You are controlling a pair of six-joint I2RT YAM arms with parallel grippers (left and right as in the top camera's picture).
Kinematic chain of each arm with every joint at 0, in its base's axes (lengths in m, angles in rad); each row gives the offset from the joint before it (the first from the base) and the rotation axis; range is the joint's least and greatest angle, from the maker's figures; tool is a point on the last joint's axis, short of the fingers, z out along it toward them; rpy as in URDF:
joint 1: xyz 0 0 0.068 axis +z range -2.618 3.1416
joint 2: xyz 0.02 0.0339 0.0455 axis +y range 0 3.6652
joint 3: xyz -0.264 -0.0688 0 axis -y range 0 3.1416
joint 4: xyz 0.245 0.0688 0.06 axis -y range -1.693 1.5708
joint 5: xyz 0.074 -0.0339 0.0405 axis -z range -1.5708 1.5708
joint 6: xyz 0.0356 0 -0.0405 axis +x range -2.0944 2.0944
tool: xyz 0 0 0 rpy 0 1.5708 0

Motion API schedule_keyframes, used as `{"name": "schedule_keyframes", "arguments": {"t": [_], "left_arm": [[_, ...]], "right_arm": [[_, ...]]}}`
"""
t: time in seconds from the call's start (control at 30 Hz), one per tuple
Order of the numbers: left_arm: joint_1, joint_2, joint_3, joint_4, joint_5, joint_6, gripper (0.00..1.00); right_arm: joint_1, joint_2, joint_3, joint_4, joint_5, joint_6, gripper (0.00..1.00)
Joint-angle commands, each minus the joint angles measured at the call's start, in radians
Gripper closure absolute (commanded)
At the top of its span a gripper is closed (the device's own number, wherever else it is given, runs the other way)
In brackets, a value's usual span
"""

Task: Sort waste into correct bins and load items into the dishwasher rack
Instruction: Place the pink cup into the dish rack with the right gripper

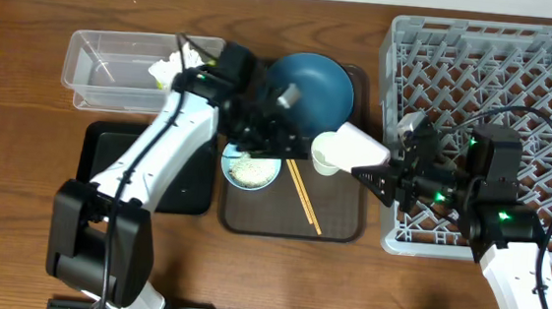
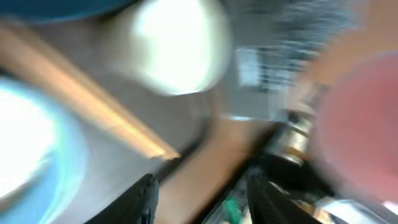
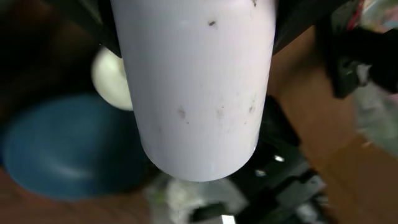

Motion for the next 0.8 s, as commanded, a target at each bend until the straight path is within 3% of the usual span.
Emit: {"name": "schedule_keyframes", "arguments": {"t": [0.0, 0.1, 0.23, 0.43, 0.77], "left_arm": [[0.058, -0.089, -0.004, -0.059, -0.360, -0.008, 0.50], [0.101, -0.161, -0.004, -0.102, -0.465, -0.007, 0.50], [0.150, -0.257, -0.004, -0.129, -0.558, -0.007, 0.49], [0.178, -0.340, -0.004, -0.129, -0.579, -0.007, 0.49], [0.178, -0.347, -0.004, -0.129, -0.581, -0.008, 0.49]], "right_arm": [[-0.031, -0.013, 0.053, -0.041, 0.132, 0.059, 0.61], [-0.066, -0.014, 0.121, -0.131, 0.237, 0.082, 0.69], [-0.111, -0.014, 0.236, -0.254, 0.525, 0.145, 0.71], [-0.181, -0.010, 0.344, -0.371, 0.768, 0.196, 0.99], [-0.435, 0.131, 0.528, -0.580, 0.880, 0.209, 0.99]]}}
